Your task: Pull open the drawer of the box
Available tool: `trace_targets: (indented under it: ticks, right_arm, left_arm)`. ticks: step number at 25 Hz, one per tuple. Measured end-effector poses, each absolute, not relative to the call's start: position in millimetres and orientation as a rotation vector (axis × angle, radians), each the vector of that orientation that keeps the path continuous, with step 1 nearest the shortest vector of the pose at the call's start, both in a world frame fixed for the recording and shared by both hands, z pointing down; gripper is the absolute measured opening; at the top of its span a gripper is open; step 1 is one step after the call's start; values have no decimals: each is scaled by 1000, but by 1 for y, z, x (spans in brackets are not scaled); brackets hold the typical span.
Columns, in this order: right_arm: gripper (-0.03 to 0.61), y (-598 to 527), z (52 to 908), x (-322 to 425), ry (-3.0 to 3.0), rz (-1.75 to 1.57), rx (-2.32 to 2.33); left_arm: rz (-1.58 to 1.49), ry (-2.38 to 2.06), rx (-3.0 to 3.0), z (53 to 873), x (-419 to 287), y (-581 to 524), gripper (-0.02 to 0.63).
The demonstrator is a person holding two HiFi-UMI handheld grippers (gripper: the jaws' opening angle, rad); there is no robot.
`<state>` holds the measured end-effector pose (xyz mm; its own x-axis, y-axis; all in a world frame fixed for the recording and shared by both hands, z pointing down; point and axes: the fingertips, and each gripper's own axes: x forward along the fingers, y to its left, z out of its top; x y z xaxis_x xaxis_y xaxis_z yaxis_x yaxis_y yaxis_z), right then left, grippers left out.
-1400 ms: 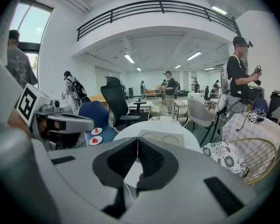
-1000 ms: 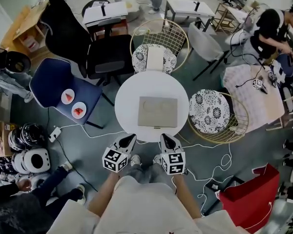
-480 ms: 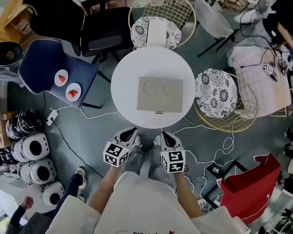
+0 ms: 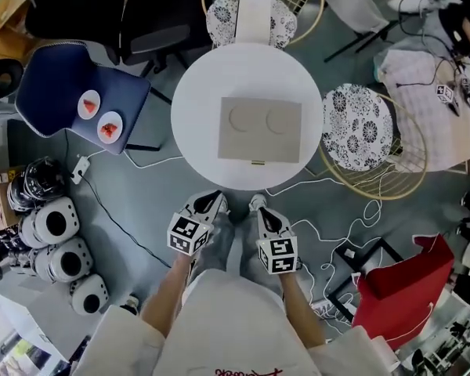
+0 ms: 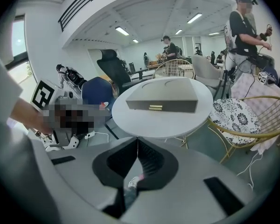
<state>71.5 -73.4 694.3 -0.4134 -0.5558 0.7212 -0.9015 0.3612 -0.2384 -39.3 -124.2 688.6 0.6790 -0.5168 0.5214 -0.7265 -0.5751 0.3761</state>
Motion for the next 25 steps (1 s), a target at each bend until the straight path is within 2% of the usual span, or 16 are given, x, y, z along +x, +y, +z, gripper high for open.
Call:
trace_targets:
  ticks: [17,25]
  right_arm:
    - [16,-90,700,86,-2094,860,1244]
    - [15,-94,703,84,-2095,883,1241]
  left_arm:
    - [490,-1046,2413,688,-31,-241,11]
    - [510,-1044,2406,699,-30,-254,11]
